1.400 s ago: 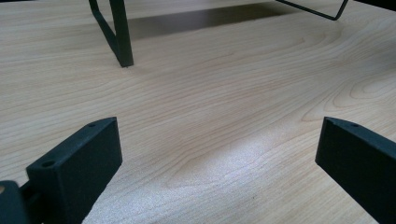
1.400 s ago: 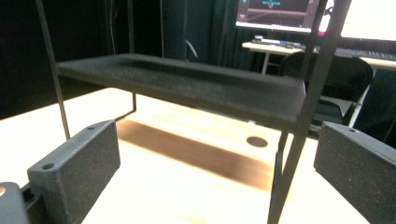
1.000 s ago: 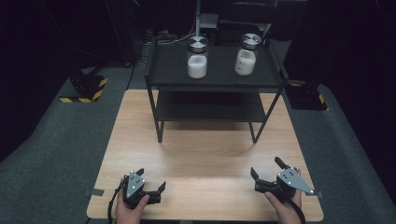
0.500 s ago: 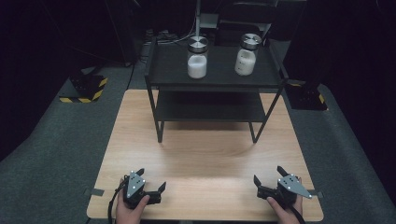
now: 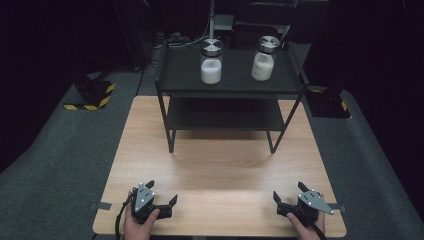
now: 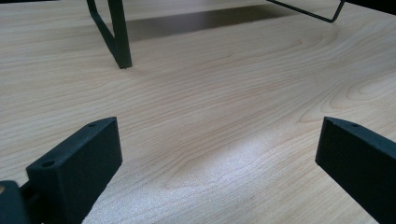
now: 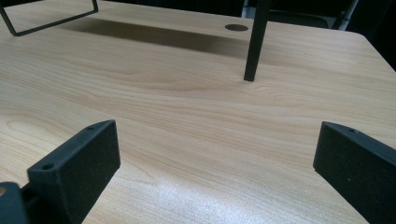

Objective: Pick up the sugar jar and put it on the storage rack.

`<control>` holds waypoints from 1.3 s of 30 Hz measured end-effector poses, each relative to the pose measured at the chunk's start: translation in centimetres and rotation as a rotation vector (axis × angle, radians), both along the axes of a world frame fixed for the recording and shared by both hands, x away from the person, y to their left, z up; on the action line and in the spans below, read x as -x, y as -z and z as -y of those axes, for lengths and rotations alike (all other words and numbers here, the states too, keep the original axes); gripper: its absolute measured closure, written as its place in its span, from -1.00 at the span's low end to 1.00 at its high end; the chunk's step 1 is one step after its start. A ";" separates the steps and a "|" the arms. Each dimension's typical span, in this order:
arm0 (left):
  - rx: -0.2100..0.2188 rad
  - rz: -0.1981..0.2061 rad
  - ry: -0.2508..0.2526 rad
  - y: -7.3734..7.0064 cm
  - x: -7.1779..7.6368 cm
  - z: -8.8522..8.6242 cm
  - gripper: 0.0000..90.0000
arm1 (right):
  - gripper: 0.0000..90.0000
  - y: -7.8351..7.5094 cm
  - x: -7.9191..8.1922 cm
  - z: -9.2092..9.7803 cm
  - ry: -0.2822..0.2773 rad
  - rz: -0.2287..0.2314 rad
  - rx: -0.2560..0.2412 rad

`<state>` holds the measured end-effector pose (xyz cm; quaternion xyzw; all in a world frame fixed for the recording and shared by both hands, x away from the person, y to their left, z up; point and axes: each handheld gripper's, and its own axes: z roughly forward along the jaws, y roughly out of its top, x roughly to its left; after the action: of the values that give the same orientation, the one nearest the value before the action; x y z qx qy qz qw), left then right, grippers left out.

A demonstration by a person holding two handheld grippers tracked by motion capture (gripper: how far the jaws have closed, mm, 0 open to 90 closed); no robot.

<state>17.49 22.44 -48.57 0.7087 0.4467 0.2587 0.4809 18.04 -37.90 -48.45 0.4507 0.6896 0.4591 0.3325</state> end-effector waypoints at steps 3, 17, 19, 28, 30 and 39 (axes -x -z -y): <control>-0.005 -0.001 0.005 0.0 -0.1 0.0 -0.98 | -1.00 0.0 0.0 0.1 -0.002 0.000 -0.001; -0.008 -0.001 0.010 -0.1 -0.1 0.1 -0.98 | -1.00 0.0 0.1 -0.1 -0.004 0.003 0.009; -0.009 0.000 0.008 -0.1 -0.1 0.1 -0.98 | -1.00 0.0 0.2 -0.2 0.001 0.002 0.013; -0.008 0.004 0.011 0.0 0.0 0.2 -0.98 | -1.00 0.0 0.2 -0.2 -0.004 0.006 0.020; -0.007 0.002 0.013 0.0 -0.1 0.1 -0.98 | -1.00 0.0 0.2 -0.2 -0.005 0.006 0.021; -0.008 0.009 0.013 0.0 0.0 0.2 -0.98 | -1.00 -0.1 0.3 -0.4 -0.007 0.007 0.032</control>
<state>17.49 22.28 -48.58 0.7124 0.4389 0.2603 0.4818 17.76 -37.52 -48.39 0.4410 0.6973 0.4509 0.3406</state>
